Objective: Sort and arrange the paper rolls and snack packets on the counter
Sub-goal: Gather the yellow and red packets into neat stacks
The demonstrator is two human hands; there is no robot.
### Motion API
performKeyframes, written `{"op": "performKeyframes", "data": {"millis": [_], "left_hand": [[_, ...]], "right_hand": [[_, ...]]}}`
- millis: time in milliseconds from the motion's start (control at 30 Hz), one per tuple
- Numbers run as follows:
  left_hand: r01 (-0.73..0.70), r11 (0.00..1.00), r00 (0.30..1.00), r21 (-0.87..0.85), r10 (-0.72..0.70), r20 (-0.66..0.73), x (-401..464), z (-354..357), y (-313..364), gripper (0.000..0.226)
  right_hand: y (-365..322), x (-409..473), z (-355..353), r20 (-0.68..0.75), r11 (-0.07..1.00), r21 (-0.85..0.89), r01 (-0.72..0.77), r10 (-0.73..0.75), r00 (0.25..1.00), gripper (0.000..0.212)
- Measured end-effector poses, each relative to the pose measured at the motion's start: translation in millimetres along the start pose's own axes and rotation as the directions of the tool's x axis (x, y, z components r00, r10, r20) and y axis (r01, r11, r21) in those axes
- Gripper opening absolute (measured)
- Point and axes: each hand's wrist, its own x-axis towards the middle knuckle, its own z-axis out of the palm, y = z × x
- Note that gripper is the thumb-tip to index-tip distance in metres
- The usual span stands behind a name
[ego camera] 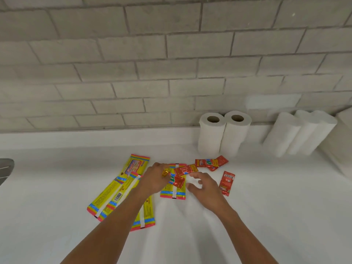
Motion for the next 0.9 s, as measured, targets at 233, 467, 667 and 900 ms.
{"op": "performKeyframes", "data": {"millis": [233, 467, 667, 900], "left_hand": [[-0.050, 0.990, 0.991, 0.135, 0.033, 0.126, 61, 1, 0, 0.049], [-0.086, 0.964, 0.985, 0.250, 0.044, 0.168, 86, 11, 2, 0.049], [-0.077, 0.955, 0.990, 0.286, 0.039, 0.134, 86, 17, 0, 0.040], [-0.100, 0.959, 0.992, 0.266, 0.075, 0.105, 73, 11, -5, 0.027]], "right_hand": [[0, 27, 16, -0.054, 0.998, 0.012, -0.056, 0.057, 0.997, 0.040], [10, 38, 22, -0.065, 0.994, -0.009, -0.107, 0.107, 0.992, 0.041], [16, 44, 23, -0.054, 0.986, -0.020, -0.163, 0.162, 0.985, 0.042], [15, 46, 22, -0.042, 0.985, 0.026, -0.172, 0.173, 0.984, 0.040]]}}
